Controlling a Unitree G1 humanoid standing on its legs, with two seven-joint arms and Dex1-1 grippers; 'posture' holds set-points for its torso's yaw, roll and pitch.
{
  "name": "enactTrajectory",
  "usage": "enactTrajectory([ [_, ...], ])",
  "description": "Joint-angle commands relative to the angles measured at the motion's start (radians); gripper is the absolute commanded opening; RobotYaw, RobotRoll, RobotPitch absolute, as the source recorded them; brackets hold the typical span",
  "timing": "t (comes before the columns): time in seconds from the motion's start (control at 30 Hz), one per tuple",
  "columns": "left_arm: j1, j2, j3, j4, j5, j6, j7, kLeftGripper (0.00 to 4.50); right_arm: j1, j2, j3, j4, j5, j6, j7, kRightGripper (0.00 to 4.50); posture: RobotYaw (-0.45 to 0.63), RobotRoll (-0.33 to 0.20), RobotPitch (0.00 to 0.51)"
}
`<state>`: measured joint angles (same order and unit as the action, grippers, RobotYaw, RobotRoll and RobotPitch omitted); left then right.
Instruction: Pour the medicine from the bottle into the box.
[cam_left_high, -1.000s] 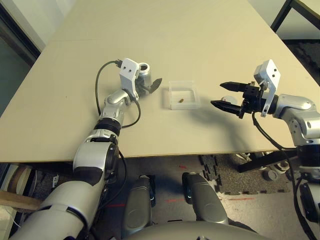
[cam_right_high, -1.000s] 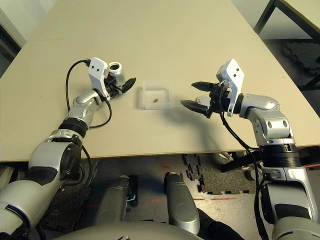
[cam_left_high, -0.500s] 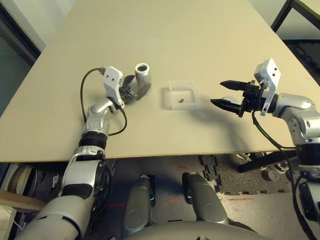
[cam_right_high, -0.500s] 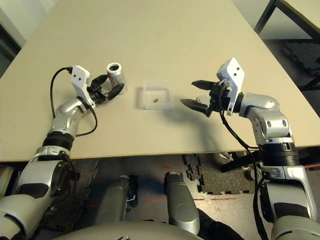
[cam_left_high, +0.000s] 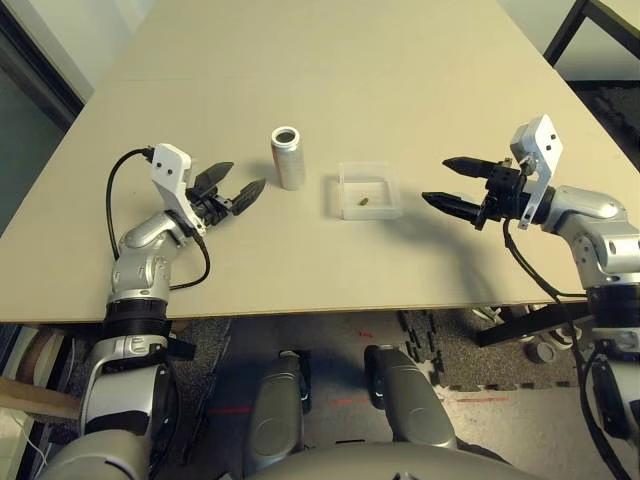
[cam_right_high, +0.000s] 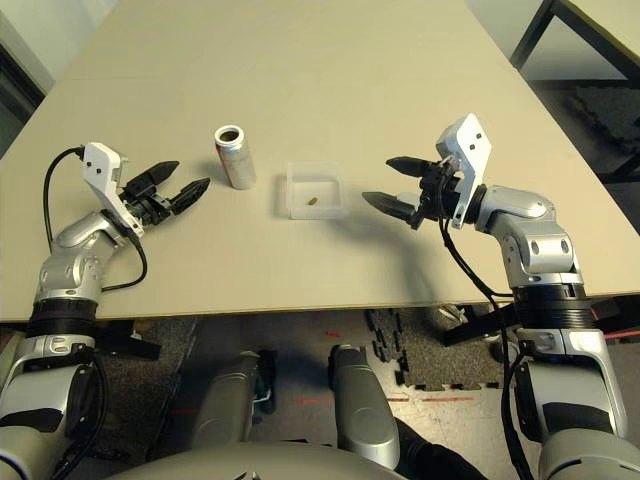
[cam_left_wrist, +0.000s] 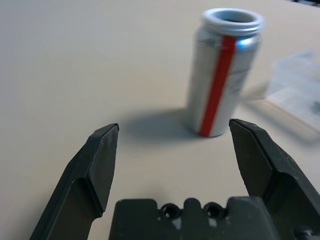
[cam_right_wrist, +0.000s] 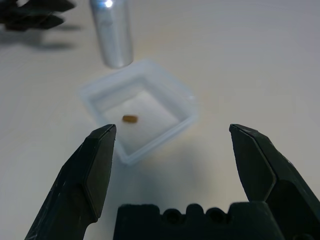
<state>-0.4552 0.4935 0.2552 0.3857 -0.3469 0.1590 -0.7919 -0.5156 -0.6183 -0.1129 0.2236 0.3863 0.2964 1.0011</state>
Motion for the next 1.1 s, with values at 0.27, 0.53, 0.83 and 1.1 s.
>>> enactTrajectory([
  [0.27, -0.045, 0.021, 0.069, 0.049, -0.017, -0.004, 0.104, 4.43, 0.03, 0.03, -0.163, 0.029, 0.042, -0.035, -0.172, 4.5, -0.14, 0.0, 0.138],
  [0.53, -0.122, 0.043, 0.118, 0.191, 0.007, -0.076, 0.204, 4.43, 0.04, 0.042, -0.231, 0.09, 0.022, -0.092, -0.302, 4.5, -0.15, 0.0, 0.141],
  [0.83, -0.188, 0.13, 0.14, 0.38, 0.027, -0.184, 0.238, 4.43, 0.041, 0.042, -0.297, 0.21, -0.009, -0.172, -0.468, 4.5, -0.14, 0.0, 0.148],
  [1.1, -0.257, 0.193, 0.142, 0.548, 0.041, -0.266, 0.235, 4.43, 0.043, 0.04, -0.313, 0.273, -0.014, -0.222, -0.519, 4.5, -0.14, 0.0, 0.157],
])
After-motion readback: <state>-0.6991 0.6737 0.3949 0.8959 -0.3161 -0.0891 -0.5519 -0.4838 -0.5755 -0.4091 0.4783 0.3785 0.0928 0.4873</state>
